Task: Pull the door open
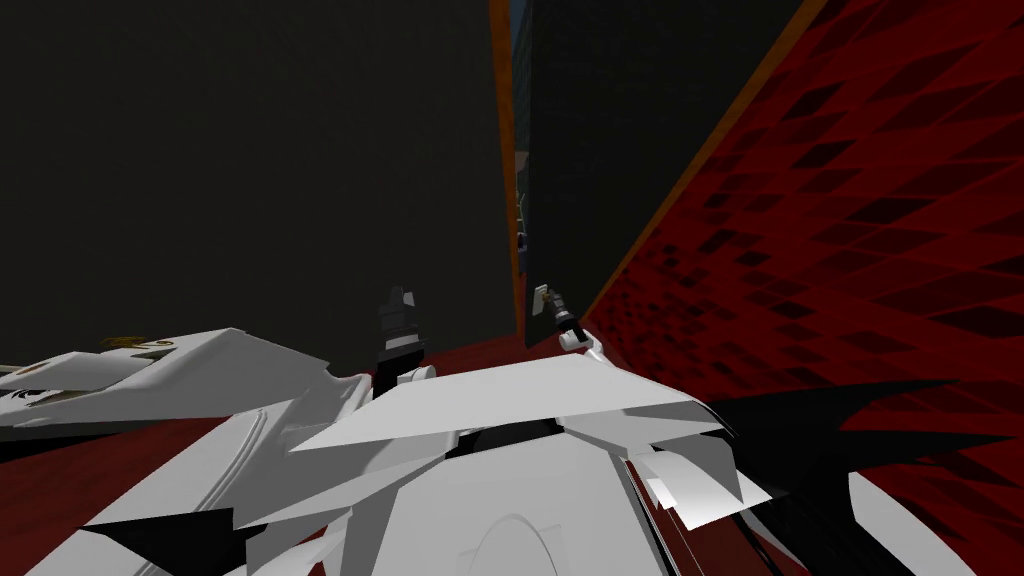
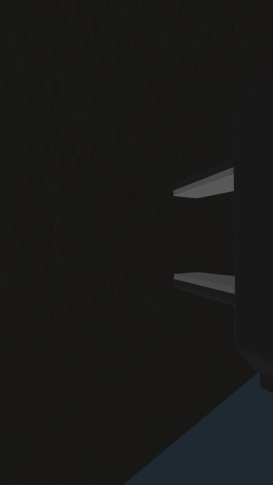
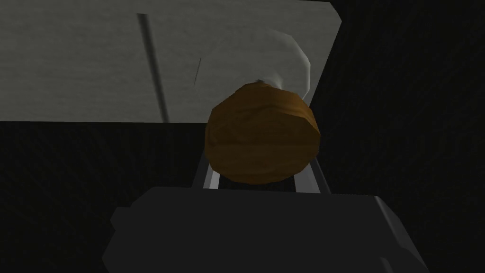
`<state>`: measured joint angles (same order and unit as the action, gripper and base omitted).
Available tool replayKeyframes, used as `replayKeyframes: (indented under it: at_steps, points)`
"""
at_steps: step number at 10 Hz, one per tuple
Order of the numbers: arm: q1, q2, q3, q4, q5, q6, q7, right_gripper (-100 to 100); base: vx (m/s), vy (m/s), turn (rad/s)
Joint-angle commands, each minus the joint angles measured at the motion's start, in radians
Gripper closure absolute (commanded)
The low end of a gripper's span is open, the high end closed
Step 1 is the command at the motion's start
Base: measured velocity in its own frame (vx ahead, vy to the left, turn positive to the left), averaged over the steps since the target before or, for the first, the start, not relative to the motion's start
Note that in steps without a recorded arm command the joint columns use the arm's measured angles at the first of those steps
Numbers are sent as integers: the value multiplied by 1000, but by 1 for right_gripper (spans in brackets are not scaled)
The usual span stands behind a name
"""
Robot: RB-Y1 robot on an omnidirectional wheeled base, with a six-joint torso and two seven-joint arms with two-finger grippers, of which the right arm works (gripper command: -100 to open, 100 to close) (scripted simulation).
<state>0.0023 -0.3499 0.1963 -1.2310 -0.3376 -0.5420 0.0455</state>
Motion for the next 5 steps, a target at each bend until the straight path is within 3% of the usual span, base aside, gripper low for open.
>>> replayKeyframes:
  at_steps: [1, 2, 5]
  points:
    - [-9, 16, 26, -5, -16, -9, -29, 100, -48, -56, 23]
    - [-9, 21, 34, -9, -49, -6, -61, 100, -45, -52, 60]
    - [-10, 25, 41, -13, -82, -2, -93, 100, -32, -31, 51]
